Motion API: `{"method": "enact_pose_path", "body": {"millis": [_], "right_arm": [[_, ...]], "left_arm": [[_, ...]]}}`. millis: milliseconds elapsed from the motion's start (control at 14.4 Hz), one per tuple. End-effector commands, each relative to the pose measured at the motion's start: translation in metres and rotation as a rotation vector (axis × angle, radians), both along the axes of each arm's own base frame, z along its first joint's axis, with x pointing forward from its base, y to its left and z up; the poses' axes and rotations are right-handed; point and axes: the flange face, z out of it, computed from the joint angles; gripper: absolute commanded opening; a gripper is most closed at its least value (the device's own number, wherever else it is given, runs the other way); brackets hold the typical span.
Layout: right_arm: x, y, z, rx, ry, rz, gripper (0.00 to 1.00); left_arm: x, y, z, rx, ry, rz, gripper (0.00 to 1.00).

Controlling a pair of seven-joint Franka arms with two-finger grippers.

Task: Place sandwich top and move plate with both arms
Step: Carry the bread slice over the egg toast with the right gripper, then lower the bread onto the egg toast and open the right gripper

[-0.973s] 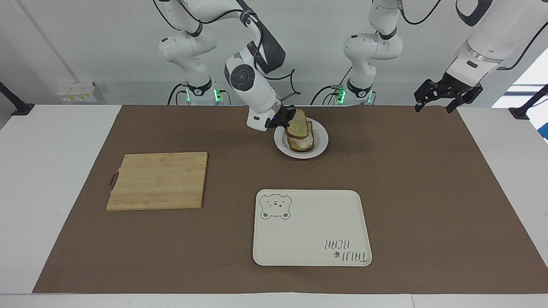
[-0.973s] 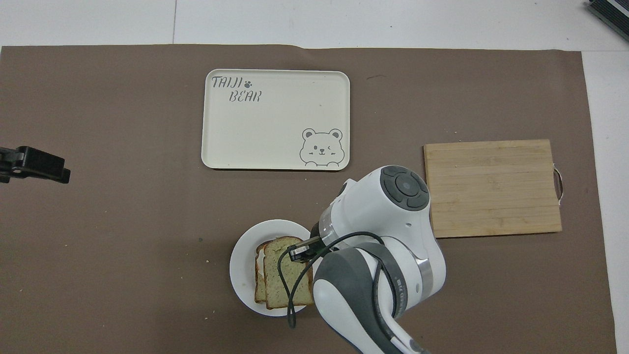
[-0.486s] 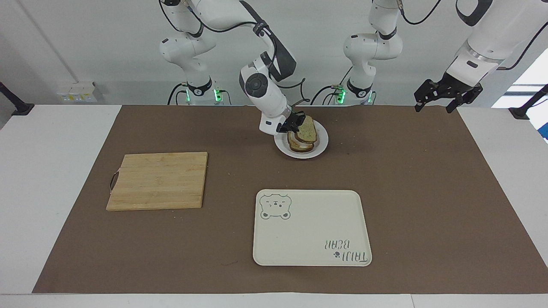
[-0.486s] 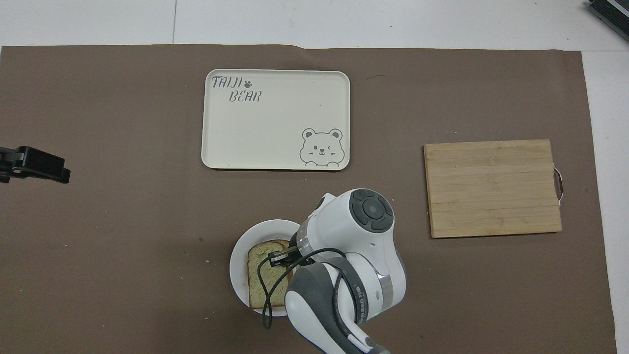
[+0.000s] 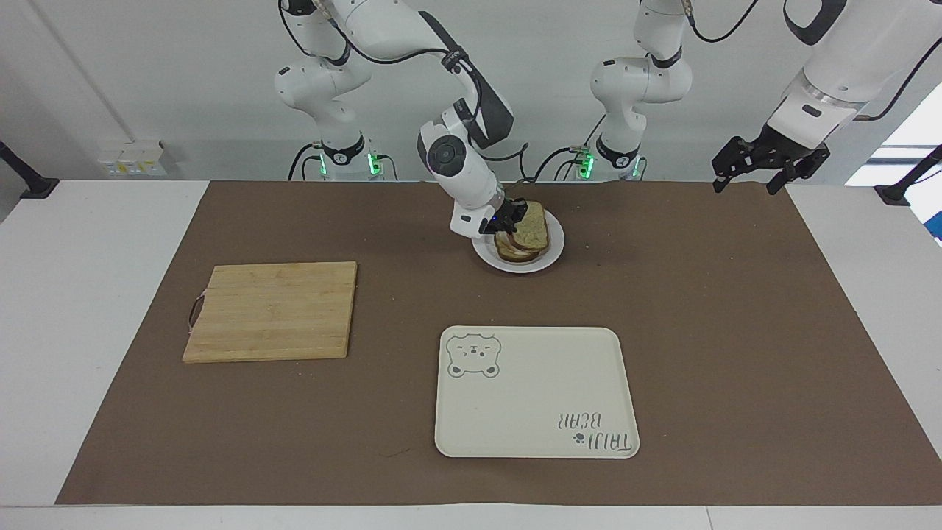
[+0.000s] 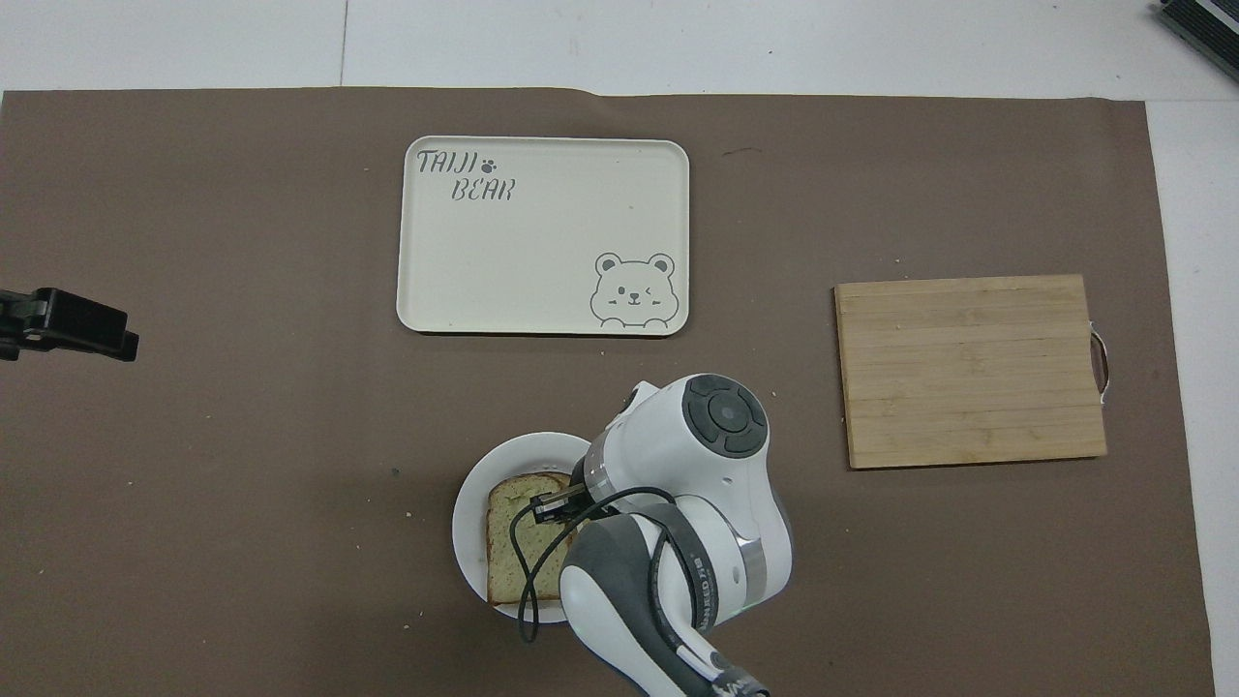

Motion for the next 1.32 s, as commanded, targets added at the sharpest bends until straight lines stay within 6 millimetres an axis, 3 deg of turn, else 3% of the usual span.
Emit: {"method": "enact_pose_path", "body": {"millis": [0,347,417,486,695,834,1042,1251], "right_arm": [[0.002,-0.009,-0.002,0.026,-0.005,0.0,0.0],[0.002,-0.01,-0.01,0.013,0.009,-0.015,0.0],[0.003,-0.012,-0.01,0.011,0.013,-0.019,0.3],[0.005,-0.014,-0.011,0.005,0.009,-0.014,0.97],[0.016,-0.02,-0.009,0.003,-0.002,-0.029,1.0],[0.03,-0.035,-0.005,-0.014,-0.032,-0.038,1.0],[0.056,-0.057,0.017,-0.1,-0.152,0.032,1.0],[0.08,-0.101,0.044,-0.118,-0.202,-0.024,1.0]], "left_arm": [[0.0,0.001,0.0,0.01,-0.004,0.01,1.0],[0.0,0.001,-0.001,0.011,-0.003,0.01,1.0],[0.0,0.001,-0.001,0.01,-0.003,0.009,1.0],[0.0,0.001,0.0,0.01,-0.006,0.01,1.0],[0.0,0.001,0.0,0.01,-0.006,0.009,1.0],[0.0,0.001,0.0,0.01,-0.004,0.01,1.0],[0.0,0.001,0.0,0.01,-0.004,0.009,1.0],[0.0,0.001,0.0,0.01,-0.006,0.01,1.0]]}}
